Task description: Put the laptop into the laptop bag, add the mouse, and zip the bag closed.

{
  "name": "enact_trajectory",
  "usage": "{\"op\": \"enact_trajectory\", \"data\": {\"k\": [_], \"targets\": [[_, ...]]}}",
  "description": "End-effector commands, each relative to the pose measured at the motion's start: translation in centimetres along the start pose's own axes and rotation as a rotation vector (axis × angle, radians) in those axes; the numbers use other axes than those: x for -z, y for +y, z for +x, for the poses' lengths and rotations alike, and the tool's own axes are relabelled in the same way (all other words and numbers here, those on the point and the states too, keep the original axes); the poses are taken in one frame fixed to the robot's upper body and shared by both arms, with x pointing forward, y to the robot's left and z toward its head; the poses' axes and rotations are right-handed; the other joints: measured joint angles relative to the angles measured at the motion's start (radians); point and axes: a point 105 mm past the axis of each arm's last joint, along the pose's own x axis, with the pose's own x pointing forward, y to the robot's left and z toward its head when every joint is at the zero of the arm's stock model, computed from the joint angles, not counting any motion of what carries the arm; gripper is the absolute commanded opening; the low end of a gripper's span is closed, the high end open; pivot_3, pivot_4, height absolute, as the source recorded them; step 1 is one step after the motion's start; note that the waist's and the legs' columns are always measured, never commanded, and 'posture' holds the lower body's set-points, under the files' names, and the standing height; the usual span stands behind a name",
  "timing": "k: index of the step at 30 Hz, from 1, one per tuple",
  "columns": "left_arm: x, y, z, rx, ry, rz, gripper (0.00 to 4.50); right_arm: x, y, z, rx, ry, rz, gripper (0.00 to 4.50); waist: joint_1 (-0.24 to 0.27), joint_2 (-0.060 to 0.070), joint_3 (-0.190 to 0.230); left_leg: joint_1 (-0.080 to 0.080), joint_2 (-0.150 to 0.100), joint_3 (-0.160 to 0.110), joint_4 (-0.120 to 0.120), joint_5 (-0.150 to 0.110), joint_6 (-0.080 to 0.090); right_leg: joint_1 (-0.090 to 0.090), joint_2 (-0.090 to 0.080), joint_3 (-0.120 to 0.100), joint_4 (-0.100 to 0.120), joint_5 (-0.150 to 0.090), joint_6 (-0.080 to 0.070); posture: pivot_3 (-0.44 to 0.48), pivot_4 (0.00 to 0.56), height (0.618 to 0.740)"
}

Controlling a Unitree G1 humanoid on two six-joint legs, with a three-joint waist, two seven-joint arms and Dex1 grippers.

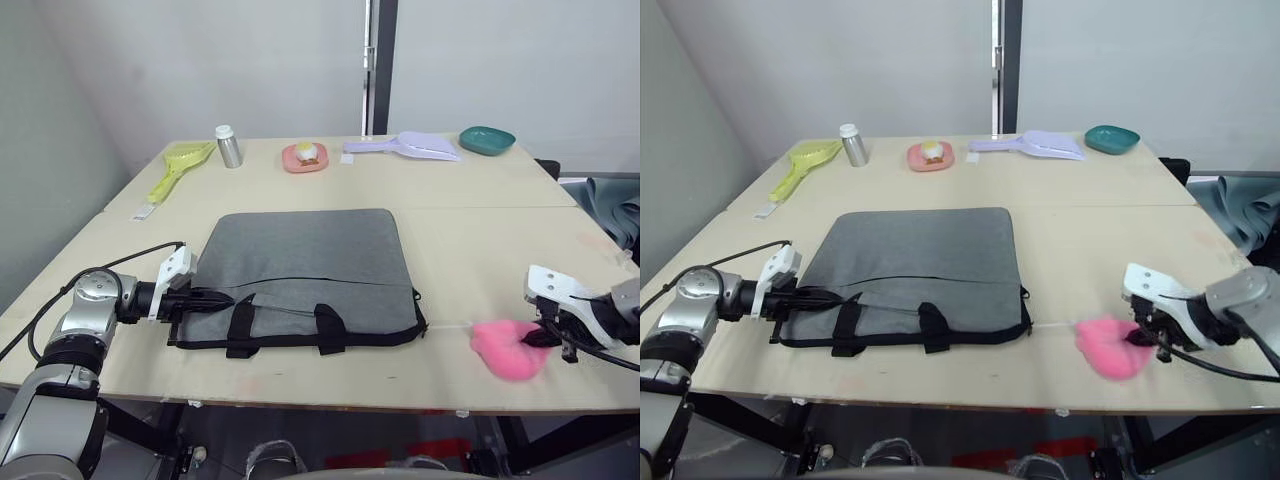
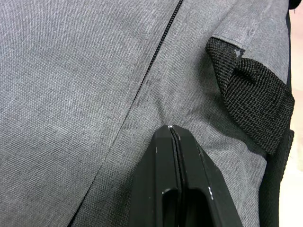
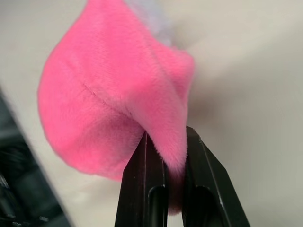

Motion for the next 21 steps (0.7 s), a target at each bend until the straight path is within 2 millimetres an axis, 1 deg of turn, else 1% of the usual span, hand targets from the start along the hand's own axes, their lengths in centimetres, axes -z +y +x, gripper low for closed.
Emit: {"op": "enact_trajectory", "data": {"k": [1,3,5,7,8,10,15,18,19,21], "targets": [[5.3,-2.5,0.6,0.077,0.179,-0.145,0.00,-0.4,-3.5,-0.4,0.165,0.028,-0.075,0.03,-0.006,0.000,0.000,0.000,0.000,0.001,0.000,0.000,0.001,0.000,0.000,0.000,0.000,0.000,0.000,0.000,0.150,0.740],[5.5,-2.8,0.7,0.091,0.185,-0.145,0.00,-3.5,-4.5,0.4,0.216,-0.068,-0.116,0.03,-0.011,0.000,0.000,0.000,-0.001,0.004,0.000,0.000,0.002,-0.001,-0.001,0.002,0.000,0.000,0.000,0.000,0.150,0.740],[5.7,-3.0,0.9,0.103,0.185,-0.145,0.00,-5.8,-4.9,1.0,0.244,-0.132,-0.163,0.03,-0.017,0.001,-0.001,0.000,0.000,0.006,0.000,0.000,0.002,-0.001,-0.001,0.002,0.000,0.000,0.000,0.000,0.150,0.740],[5.8,-3.3,1.2,0.115,0.182,-0.145,0.00,-7.4,-4.7,1.6,0.246,-0.164,-0.225,0.03,-0.015,0.002,-0.001,0.001,0.000,0.007,0.000,0.000,0.002,-0.001,-0.001,0.002,0.002,0.001,-0.002,0.000,0.150,0.740],[5.8,-3.4,1.3,0.119,0.180,-0.145,0.00,-8.0,-4.5,1.8,0.241,-0.174,-0.247,0.03,-0.012,0.002,-0.002,0.000,0.000,0.007,0.000,0.000,0.002,-0.001,-0.001,0.002,0.003,0.002,-0.003,0.000,0.150,0.740],[6.0,-3.6,1.6,0.125,0.175,-0.148,0.00,-9.0,-4.2,2.3,0.241,-0.183,-0.314,0.03,-0.008,0.003,-0.002,0.000,0.002,0.009,0.000,0.000,0.002,-0.001,-0.001,0.002,0.003,0.008,-0.012,0.000,0.150,0.740],[6.2,-4.1,2.2,0.144,0.168,-0.148,0.00,-11.1,-5.0,3.4,0.316,-0.178,-0.409,0.03,-0.010,0.007,-0.004,0.001,0.001,0.013,-0.001,0.000,0.003,0.000,-0.003,0.003,0.001,0.006,-0.009,0.000,0.150,0.740],[6.3,-4.5,2.4,0.162,0.165,-0.150,0.00,-13.0,-5.7,4.4,0.388,-0.168,-0.492,0.03,-0.013,0.007,-0.005,0.001,0.001,0.014,-0.001,0.000,0.003,-0.001,-0.003,0.004,0.001,0.005,-0.007,0.000,0.150,0.740],[6.3,-4.6,2.5,0.166,0.164,-0.150,0.00,-13.6,-5.8,4.6,0.409,-0.167,-0.520,0.03,-0.014,0.007,-0.005,0.001,0.001,0.014,-0.001,0.000,0.003,-0.001,-0.003,0.004,0.001,0.002,-0.003,0.000,0.150,0.740],[6.7,-5.0,2.5,0.175,0.168,-0.154,0.00,-15.1,-5.9,5.0,0.462,-0.189,-0.556,0.03,-0.015,0.007,-0.005,0.001,0.001,0.015,-0.001,0.000,0.003,-0.001,-0.004,0.005,0.000,0.002,-0.003,0.000,0.150,0.740]]}}
